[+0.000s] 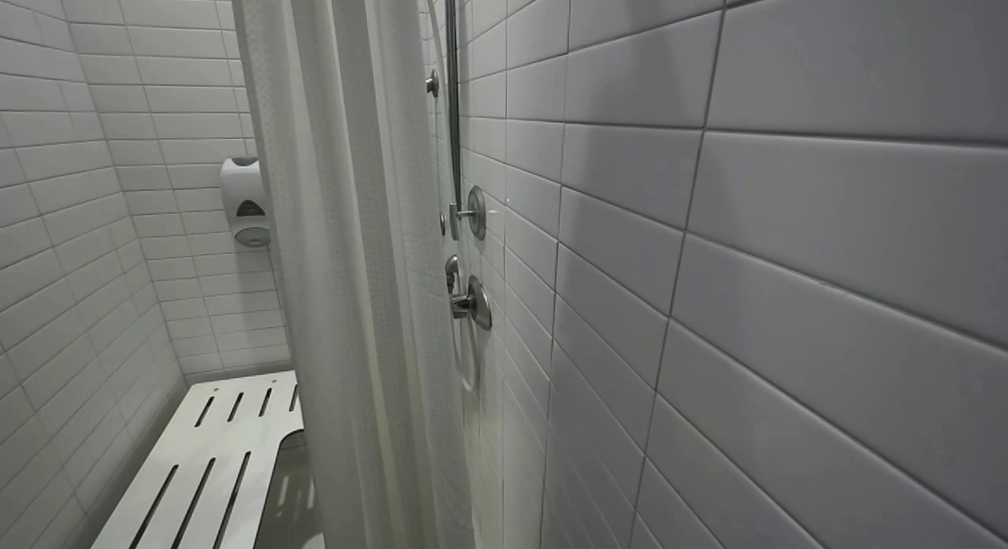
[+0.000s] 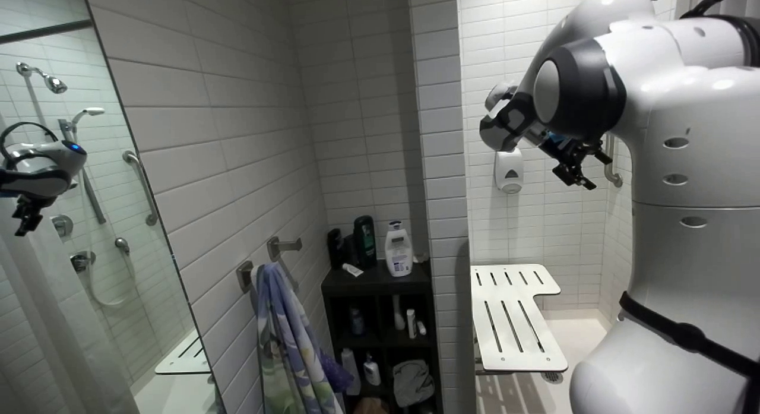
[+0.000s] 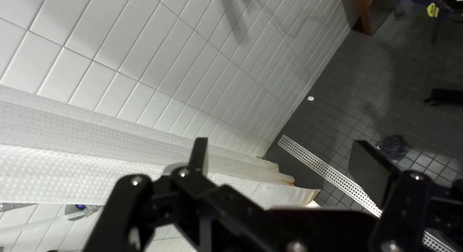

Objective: Close the curtain railing

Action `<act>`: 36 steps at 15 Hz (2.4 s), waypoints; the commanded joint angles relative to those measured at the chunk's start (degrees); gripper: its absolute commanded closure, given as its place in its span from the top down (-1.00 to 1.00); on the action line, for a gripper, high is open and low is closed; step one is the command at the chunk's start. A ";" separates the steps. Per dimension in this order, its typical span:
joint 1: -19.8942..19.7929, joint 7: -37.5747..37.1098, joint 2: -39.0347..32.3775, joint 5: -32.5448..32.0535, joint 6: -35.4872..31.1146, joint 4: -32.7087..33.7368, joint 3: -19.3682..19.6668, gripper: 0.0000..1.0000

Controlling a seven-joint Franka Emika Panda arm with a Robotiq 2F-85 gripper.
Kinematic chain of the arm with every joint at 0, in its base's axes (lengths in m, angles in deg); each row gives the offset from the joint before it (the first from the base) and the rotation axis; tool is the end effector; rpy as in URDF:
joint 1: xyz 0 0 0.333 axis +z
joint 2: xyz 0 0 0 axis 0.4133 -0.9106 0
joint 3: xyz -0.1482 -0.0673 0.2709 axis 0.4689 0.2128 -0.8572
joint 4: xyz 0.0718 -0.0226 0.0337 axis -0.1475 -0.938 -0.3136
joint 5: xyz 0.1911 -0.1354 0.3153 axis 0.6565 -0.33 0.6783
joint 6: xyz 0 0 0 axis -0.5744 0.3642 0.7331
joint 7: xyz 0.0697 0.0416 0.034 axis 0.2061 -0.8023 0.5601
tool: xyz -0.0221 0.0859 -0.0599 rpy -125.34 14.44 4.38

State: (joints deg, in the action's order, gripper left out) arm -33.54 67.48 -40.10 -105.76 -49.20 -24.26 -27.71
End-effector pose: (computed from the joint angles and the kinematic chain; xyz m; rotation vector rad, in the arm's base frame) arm 0.5329 -0.2579 0.5324 2.3851 0.1629 -0.6617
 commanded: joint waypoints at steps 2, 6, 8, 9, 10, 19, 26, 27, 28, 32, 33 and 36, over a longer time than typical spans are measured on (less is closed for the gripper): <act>-0.34 0.05 -0.04 -0.04 0.47 0.46 -0.63 1.00; -0.58 3.08 -1.93 -2.86 1.08 1.90 -0.33 1.00; -0.83 6.24 -2.76 -7.41 0.10 2.02 -0.05 1.00; -1.28 9.22 -3.07 -9.32 -1.09 2.07 0.03 1.00; -1.77 11.46 -3.70 -11.87 -2.08 2.47 0.27 1.00; -9.09 27.75 -11.30 -15.09 -11.84 10.90 2.61 1.00; -13.47 38.04 -21.85 -13.49 -12.14 25.45 3.99 1.00; -13.95 38.83 -23.35 -13.21 -11.78 27.74 4.15 1.00; -14.33 39.16 -25.04 -12.90 -11.16 30.13 4.32 1.00; -16.03 39.80 -30.46 -11.46 -8.16 39.24 4.06 1.00; -15.09 38.17 -27.27 -12.64 -10.62 32.92 4.63 1.00; -15.47 38.53 -29.67 -11.92 -9.41 36.85 4.74 1.00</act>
State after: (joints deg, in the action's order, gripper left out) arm -49.34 105.57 -69.25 -118.28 -58.64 11.78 -23.71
